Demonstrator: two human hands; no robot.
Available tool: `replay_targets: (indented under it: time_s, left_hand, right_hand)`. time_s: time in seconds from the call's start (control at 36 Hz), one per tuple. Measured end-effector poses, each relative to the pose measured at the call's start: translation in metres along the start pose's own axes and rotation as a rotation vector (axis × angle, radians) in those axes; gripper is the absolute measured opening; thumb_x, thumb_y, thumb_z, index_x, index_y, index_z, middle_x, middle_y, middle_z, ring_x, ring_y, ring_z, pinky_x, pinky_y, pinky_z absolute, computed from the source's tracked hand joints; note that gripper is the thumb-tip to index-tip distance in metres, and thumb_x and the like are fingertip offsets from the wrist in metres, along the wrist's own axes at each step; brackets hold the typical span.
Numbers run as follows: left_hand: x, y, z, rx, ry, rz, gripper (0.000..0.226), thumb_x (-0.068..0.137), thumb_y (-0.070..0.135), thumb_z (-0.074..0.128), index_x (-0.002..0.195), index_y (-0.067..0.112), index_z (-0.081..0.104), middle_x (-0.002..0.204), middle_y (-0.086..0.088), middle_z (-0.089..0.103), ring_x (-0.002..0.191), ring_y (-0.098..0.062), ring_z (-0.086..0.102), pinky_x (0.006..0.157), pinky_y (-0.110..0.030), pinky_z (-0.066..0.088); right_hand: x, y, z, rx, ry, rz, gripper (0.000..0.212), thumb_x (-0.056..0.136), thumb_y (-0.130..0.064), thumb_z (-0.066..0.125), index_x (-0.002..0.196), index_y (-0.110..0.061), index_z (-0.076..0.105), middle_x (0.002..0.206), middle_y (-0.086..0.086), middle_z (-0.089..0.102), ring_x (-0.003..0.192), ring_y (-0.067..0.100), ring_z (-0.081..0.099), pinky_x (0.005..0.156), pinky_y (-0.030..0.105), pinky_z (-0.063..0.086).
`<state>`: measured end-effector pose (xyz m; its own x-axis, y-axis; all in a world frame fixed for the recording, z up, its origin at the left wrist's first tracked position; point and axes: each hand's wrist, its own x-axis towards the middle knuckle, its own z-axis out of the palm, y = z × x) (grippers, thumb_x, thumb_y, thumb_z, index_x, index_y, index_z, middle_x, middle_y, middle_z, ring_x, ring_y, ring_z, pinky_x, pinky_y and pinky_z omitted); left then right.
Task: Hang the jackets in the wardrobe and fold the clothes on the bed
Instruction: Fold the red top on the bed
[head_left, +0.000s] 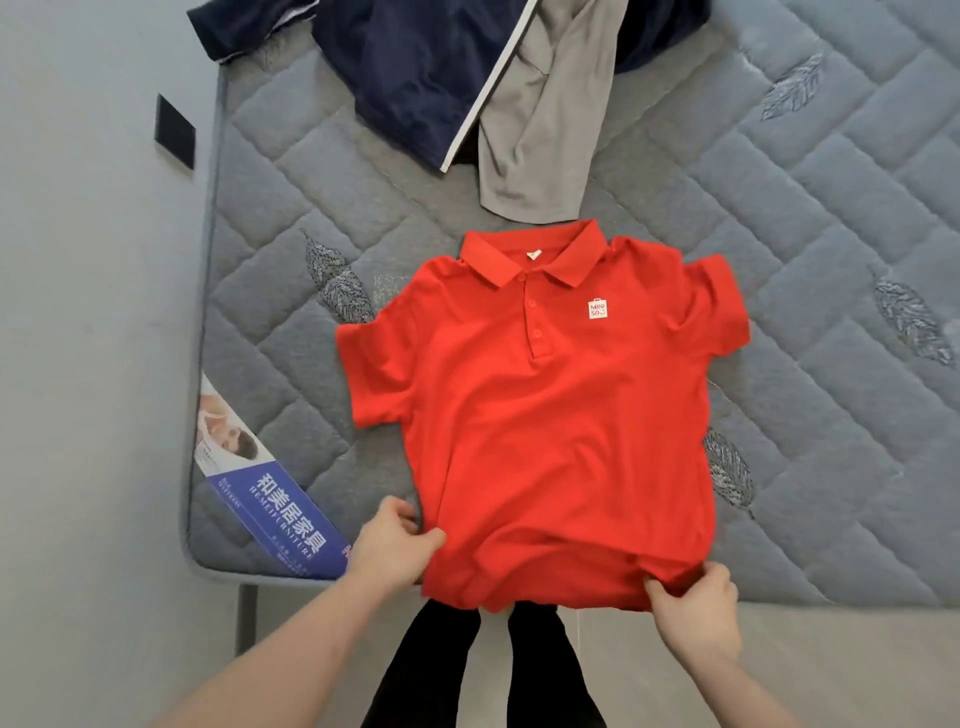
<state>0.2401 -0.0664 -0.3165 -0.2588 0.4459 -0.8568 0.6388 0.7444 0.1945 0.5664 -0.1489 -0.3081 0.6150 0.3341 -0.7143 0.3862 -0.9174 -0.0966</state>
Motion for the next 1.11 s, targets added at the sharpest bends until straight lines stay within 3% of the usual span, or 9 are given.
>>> replay_targets:
  time_s: [0.19,0.36,0.47,0.53,0.64,0.81,0.94,1.03,1.11]
  left_hand:
    - [0.048,0.055,-0.066,-0.342,0.255,-0.033,0.074,0.075,0.039,0.085,0.13,0.005,0.048,0.115,-0.007,0.063,0.103,-0.028,0.065,0.093,-0.038,0.052]
    - [0.076,0.098,-0.084,-0.631,0.278,-0.12,0.11,0.067,0.045,0.091,0.146,0.001,0.03,0.119,-0.004,0.048,0.079,-0.016,0.058,0.083,-0.041,0.061]
    - [0.088,0.107,-0.09,-0.764,0.242,-0.199,0.096,0.066,0.052,0.09,0.139,0.003,0.05,0.116,-0.012,0.068,0.071,-0.02,0.056,0.062,-0.031,0.047]
    - [0.091,0.111,-0.092,-0.765,0.224,-0.184,0.07,0.072,0.042,0.088,0.126,0.004,0.064,0.089,-0.005,0.068,0.057,-0.017,0.046,0.048,-0.024,0.034]
    - [0.087,0.132,-0.091,-0.603,0.286,0.075,0.016,0.083,0.032,0.08,0.088,0.021,0.071,0.083,0.003,0.064,0.086,-0.017,0.057,0.07,-0.03,0.044]
    - [0.034,0.19,-0.082,-0.558,0.41,0.34,0.03,0.088,0.036,0.056,0.068,0.017,0.046,0.056,0.014,0.049,0.064,-0.017,0.042,0.062,-0.035,0.038]
    - [-0.019,0.251,-0.05,-0.451,0.454,0.622,0.026,0.099,0.028,0.059,0.083,0.008,0.055,0.071,0.0,0.054,0.068,-0.017,0.047,0.07,-0.043,0.044]
    - [-0.044,0.291,-0.016,-0.368,0.473,0.728,0.022,0.097,0.024,0.064,0.079,0.016,0.055,0.07,0.007,0.056,0.062,-0.002,0.046,0.066,-0.019,0.041]
    - [-0.056,0.326,0.023,-0.355,0.456,0.754,0.025,0.095,0.024,0.067,0.075,0.018,0.052,0.064,0.009,0.054,0.058,-0.003,0.046,0.062,-0.022,0.035]
  right_hand:
    - [0.004,-0.038,-0.01,0.042,-0.052,-0.121,0.093,0.078,-0.018,0.085,0.151,-0.007,0.029,0.144,0.021,0.037,0.13,0.039,0.048,0.108,0.048,0.037]
    - [0.023,-0.067,-0.009,-0.006,-0.183,-0.054,0.101,0.082,-0.031,0.083,0.157,-0.005,0.02,0.152,0.025,0.026,0.136,0.041,0.044,0.116,0.043,0.03]
    - [0.036,-0.074,-0.016,-0.046,-0.181,-0.037,0.093,0.083,-0.037,0.079,0.154,-0.006,0.027,0.15,0.024,0.03,0.131,0.04,0.049,0.112,0.041,0.035]
    - [0.041,-0.074,-0.023,-0.059,-0.156,-0.074,0.081,0.084,-0.037,0.076,0.149,-0.011,0.036,0.145,0.02,0.035,0.126,0.038,0.053,0.11,0.041,0.037]
    - [0.05,-0.076,-0.04,0.012,-0.055,-0.192,0.057,0.084,-0.03,0.074,0.135,-0.02,0.049,0.135,0.012,0.045,0.115,0.033,0.059,0.103,0.043,0.043]
    - [0.073,-0.079,-0.074,0.117,-0.054,-0.274,0.046,0.085,-0.017,0.072,0.129,-0.017,0.055,0.125,0.009,0.05,0.113,0.025,0.056,0.105,0.042,0.043]
    - [0.094,-0.08,-0.101,0.173,-0.063,-0.328,0.042,0.086,-0.013,0.073,0.125,-0.016,0.057,0.119,0.004,0.048,0.102,0.015,0.049,0.105,0.037,0.04]
    - [0.105,-0.079,-0.116,0.201,-0.071,-0.36,0.039,0.086,-0.011,0.073,0.12,-0.02,0.056,0.116,0.0,0.046,0.107,0.016,0.05,0.102,0.033,0.039]
    - [0.113,-0.075,-0.13,0.223,-0.093,-0.365,0.038,0.087,-0.014,0.071,0.12,-0.024,0.055,0.118,-0.002,0.047,0.105,0.013,0.049,0.1,0.034,0.043]
